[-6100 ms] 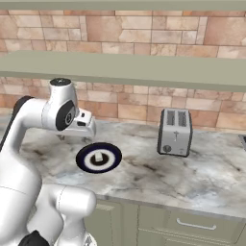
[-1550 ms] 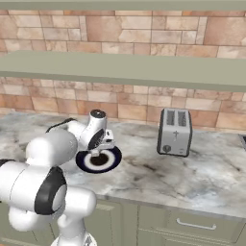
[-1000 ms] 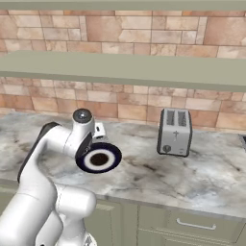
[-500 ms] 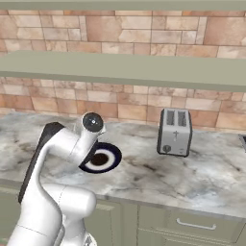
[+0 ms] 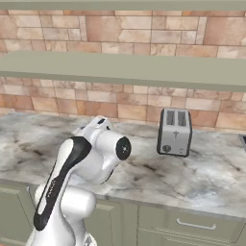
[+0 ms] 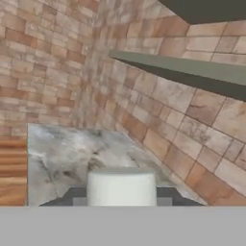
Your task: Pick up the marshmallow and place it in the cup of hot chocolate on the dining counter.
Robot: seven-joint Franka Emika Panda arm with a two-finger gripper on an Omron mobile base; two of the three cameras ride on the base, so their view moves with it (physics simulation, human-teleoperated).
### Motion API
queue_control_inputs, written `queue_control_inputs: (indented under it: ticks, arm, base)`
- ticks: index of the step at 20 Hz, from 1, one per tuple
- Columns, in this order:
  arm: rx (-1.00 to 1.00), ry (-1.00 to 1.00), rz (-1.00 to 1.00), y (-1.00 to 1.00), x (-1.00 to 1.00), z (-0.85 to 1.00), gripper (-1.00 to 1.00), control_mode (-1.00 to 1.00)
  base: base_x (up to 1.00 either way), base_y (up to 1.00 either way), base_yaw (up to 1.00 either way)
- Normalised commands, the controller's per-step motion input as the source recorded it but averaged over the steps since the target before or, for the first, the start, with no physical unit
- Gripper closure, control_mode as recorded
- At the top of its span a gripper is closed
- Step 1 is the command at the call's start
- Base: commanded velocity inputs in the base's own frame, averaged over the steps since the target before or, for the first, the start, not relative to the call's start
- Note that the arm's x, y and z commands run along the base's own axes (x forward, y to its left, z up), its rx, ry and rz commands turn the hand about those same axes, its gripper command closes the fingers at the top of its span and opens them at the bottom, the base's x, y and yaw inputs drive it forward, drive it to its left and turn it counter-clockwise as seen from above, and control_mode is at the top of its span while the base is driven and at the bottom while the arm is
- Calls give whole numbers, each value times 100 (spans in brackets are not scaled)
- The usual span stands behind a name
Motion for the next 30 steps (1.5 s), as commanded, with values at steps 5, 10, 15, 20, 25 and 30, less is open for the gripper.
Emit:
queue_control_inputs:
  ticks: [5,10,15,20,25,30]
  arm:
    - [25,-16,39,0,-9,28,100,-100]
    - [12,-4,25,0,-27,11,100,-100]
    - [-4,0,5,29,-5,2,100,-100]
    - [-2,0,0,48,-7,1,100,-100]
    - [1,0,2,10,-25,0,100,-100]
    - [4,0,4,0,-13,0,100,-100]
  base:
    - [0,0,0]
    - [0,0,0]
    - [0,0,0]
    - [0,0,0]
    - [0,0,0]
    - [0,0,0]
